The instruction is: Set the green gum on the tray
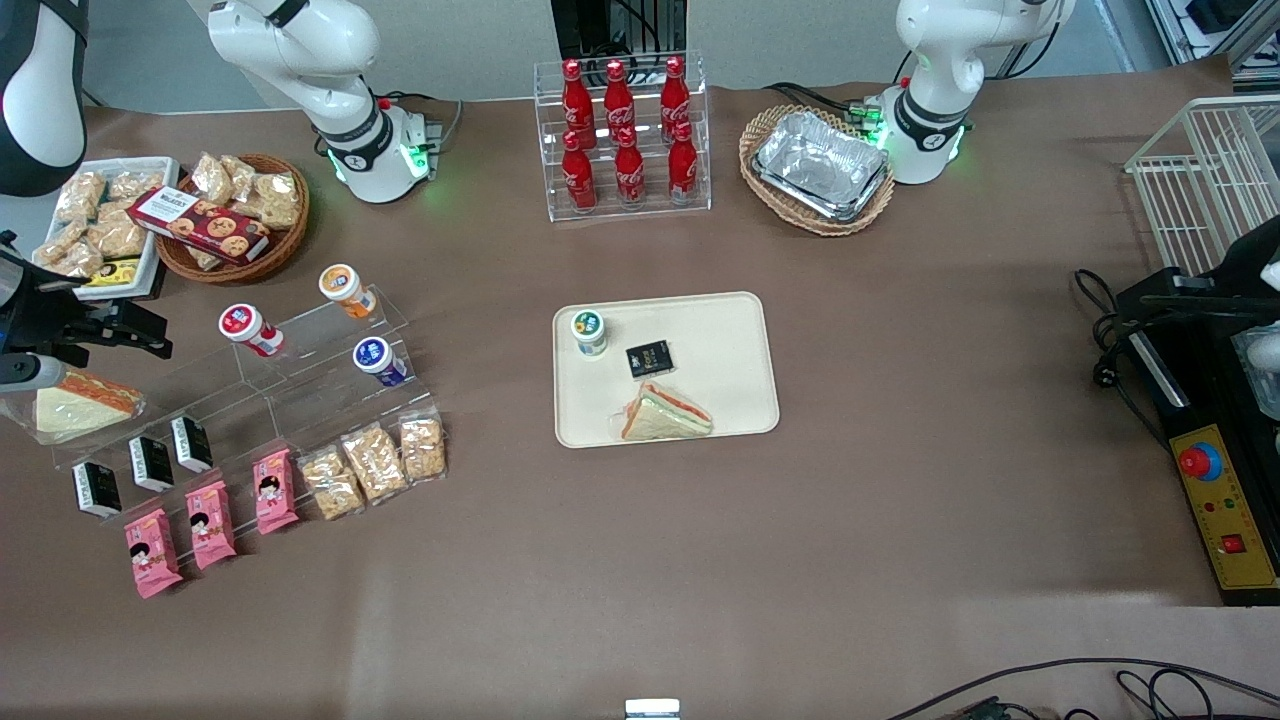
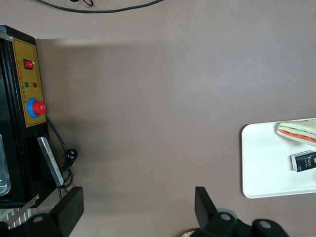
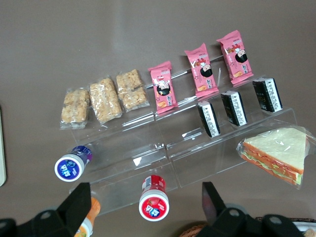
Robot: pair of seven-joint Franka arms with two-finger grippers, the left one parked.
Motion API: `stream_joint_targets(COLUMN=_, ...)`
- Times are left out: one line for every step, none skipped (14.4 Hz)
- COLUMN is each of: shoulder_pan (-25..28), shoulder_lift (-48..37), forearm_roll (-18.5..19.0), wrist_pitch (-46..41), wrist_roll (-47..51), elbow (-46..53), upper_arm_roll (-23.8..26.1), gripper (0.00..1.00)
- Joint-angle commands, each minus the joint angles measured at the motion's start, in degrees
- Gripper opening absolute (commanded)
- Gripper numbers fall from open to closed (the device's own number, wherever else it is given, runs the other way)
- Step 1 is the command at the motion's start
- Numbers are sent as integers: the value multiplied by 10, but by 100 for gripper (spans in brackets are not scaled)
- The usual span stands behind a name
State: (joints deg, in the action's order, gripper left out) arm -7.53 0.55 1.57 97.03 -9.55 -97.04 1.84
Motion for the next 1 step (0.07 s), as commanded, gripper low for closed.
stream_joint_targets(shoulder_pan=12, shoulder_lift=-8, forearm_roll=-13, wrist_pitch=-11, wrist_roll=-3, elbow=2, upper_arm_roll=-13, gripper=100)
